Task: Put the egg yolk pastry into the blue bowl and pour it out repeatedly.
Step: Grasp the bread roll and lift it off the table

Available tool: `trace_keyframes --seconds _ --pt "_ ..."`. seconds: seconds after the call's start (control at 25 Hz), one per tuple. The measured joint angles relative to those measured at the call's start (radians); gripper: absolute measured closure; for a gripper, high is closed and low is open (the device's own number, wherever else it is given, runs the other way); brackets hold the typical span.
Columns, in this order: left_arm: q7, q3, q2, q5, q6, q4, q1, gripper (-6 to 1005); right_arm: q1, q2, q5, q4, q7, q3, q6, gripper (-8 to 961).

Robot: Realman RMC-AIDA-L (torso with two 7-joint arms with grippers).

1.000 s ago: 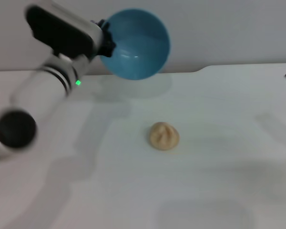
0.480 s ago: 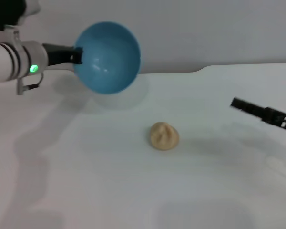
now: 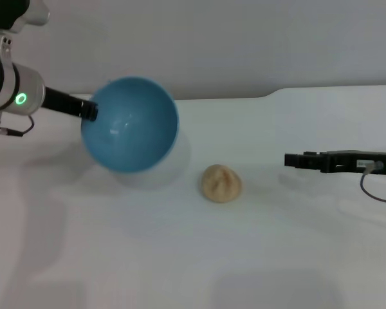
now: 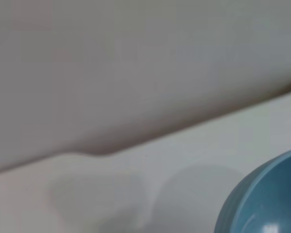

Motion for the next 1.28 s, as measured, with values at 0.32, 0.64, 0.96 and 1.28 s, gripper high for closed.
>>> trace_keyframes --seconds 0.32,0.64,0.96,1.28 --pt "-0.081 0.009 -0.015 0.089 -0.212 -0.105 -0.005 992 0.052 0.002 -0.079 -0.162 0.206 -0.315 0.077 361" --pt "-0.126 0.012 -0.015 0.095 -0.259 -0.121 -0.002 986 0.111 0.002 -0.142 -0.118 0.261 -0.437 0.144 376" --pt "-0.142 0.028 -0.013 0.118 -0.308 -0.143 -0.009 987 0.12 0.011 -0.133 -0.093 0.262 -0.505 0.205 391" --pt "-0.18 0.113 -0.016 0.161 -0.321 -0.173 -0.014 987 0.114 0.014 -0.02 -0.086 0.254 -0.662 0.323 406"
